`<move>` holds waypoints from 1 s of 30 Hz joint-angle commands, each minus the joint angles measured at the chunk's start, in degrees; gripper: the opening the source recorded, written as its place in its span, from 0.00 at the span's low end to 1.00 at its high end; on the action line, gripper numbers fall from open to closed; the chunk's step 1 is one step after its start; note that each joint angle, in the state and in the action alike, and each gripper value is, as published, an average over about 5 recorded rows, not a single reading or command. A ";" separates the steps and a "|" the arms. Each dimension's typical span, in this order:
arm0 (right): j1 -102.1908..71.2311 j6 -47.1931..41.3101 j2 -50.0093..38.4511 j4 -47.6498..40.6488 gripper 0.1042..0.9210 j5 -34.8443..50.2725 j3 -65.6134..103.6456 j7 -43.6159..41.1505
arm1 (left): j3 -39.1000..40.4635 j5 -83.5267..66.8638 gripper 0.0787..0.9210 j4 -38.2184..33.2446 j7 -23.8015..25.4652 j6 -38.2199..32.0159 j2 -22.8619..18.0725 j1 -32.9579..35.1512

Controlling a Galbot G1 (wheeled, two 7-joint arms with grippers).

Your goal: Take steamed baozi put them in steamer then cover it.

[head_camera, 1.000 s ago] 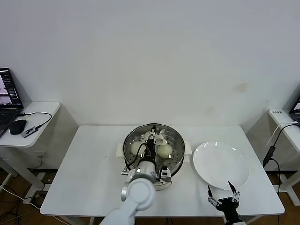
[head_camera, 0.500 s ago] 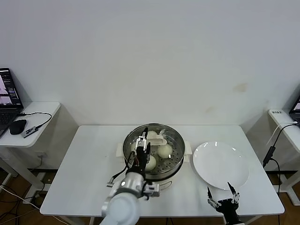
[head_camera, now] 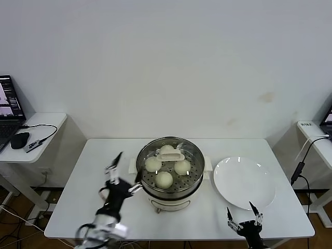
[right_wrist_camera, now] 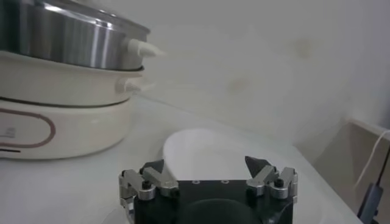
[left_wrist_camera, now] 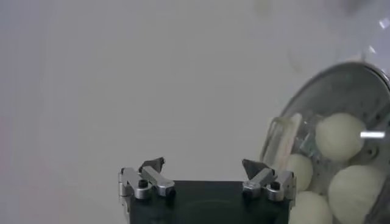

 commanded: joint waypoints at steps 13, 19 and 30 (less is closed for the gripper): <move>-14.96 2.29 -14.35 8.47 0.88 18.54 -5.61 7.84 | -12.95 -51.79 0.88 8.00 -10.59 -28.50 -3.93 27.13; -16.37 -1.39 -14.95 11.01 0.88 17.33 -9.22 10.27 | -11.72 -50.76 0.88 7.86 -10.29 -28.50 -5.00 27.98; -15.98 -1.37 -14.84 11.00 0.88 15.23 -11.24 11.30 | -10.70 -52.53 0.88 7.19 -10.90 -22.89 -6.14 27.90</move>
